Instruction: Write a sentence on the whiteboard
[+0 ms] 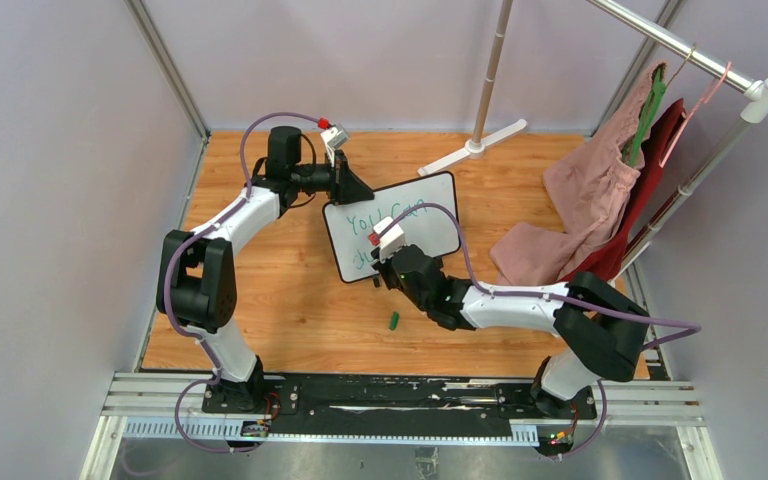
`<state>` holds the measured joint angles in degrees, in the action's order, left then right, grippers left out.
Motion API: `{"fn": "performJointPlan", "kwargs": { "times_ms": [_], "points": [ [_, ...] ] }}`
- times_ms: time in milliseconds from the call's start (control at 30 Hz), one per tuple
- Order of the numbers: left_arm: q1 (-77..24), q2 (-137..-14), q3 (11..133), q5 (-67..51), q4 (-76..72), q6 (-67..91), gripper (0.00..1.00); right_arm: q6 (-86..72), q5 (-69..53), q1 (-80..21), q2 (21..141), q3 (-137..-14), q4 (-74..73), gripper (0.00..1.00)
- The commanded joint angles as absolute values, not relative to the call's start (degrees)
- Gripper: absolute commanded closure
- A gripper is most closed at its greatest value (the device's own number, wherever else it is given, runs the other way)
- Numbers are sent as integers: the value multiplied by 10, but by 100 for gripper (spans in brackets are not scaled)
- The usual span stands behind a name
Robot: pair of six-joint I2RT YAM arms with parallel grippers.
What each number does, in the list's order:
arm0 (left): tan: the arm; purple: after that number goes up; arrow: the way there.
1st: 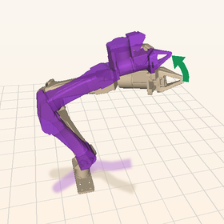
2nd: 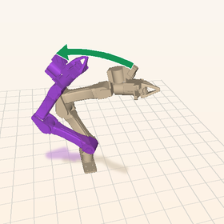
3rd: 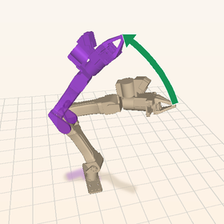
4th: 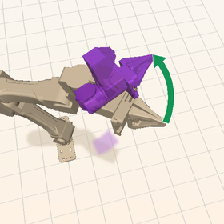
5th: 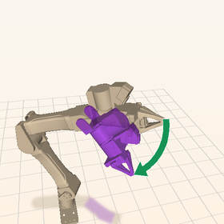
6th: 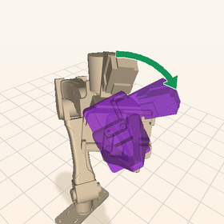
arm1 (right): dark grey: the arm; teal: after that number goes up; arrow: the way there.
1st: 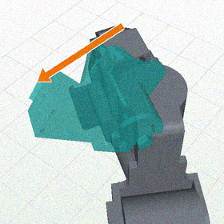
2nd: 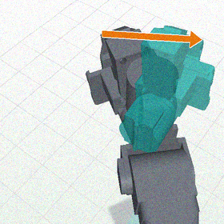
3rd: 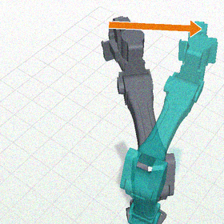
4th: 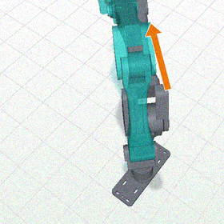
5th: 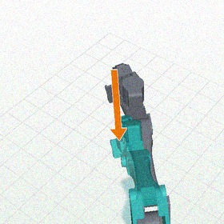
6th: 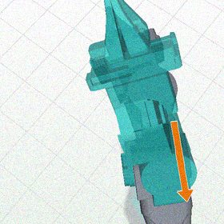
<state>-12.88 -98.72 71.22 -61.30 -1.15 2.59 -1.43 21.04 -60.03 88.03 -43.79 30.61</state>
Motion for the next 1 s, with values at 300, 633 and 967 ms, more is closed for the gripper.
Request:
{"fn": "performJointPlan", "kwargs": {
  "times_ms": [300,633,967],
  "points": [
    [-139,-974,700,-607,2,27,100,-3,211,-591,891,-467,311,100],
    [-139,-973,699,-607,3,26,100,-5,207,-603,901,-471,315,100],
    [-140,-975,700,-605,3,26,100,-8,202,-607,903,-471,312,100]
  ]
}}
